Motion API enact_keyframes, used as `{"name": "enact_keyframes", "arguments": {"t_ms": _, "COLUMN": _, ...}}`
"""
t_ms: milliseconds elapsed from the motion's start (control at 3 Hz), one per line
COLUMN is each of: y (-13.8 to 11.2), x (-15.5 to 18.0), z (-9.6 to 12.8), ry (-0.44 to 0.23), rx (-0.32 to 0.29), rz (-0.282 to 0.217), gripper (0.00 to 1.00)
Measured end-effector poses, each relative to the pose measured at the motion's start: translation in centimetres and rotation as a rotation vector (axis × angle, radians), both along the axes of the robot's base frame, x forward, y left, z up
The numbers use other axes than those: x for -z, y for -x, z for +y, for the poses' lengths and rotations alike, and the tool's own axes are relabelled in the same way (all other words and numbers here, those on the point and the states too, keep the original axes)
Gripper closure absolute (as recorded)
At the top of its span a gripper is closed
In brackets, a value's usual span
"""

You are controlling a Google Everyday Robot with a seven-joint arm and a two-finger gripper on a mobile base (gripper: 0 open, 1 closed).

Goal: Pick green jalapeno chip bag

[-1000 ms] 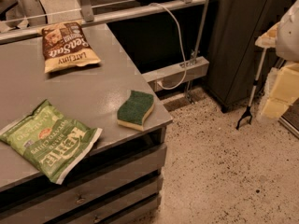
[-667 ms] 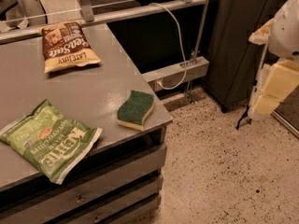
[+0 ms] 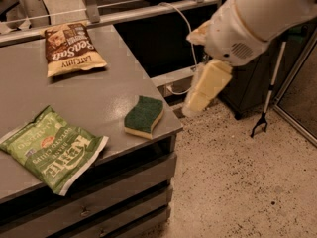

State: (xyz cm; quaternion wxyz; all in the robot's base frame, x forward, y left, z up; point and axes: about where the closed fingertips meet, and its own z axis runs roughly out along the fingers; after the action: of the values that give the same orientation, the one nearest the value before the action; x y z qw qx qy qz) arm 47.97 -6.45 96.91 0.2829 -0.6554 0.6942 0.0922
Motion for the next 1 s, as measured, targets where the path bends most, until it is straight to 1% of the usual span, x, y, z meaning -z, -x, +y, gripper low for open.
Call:
{"name": "enact_keyframes", "arguments": {"t_ms": 333, "y": 0.0, "x": 1.1, "z": 7.8, "ry": -0.166, "rx": -0.129, "rz": 0.040, "gripper": 0.00}}
{"name": "enact_keyframes", "arguments": {"t_ms": 667, "y": 0.4, "x": 3.3, "z": 14.6, "ry": -0.283, "rx": -0.244, "rz": 0.101, "gripper": 0.00}}
{"name": "enact_keyframes", "arguments": {"t_ms": 1000, "y": 1.1, "x": 6.3, "z": 19.6, "ry": -0.350, "rx": -0.315, "rz": 0.180, "gripper": 0.00}}
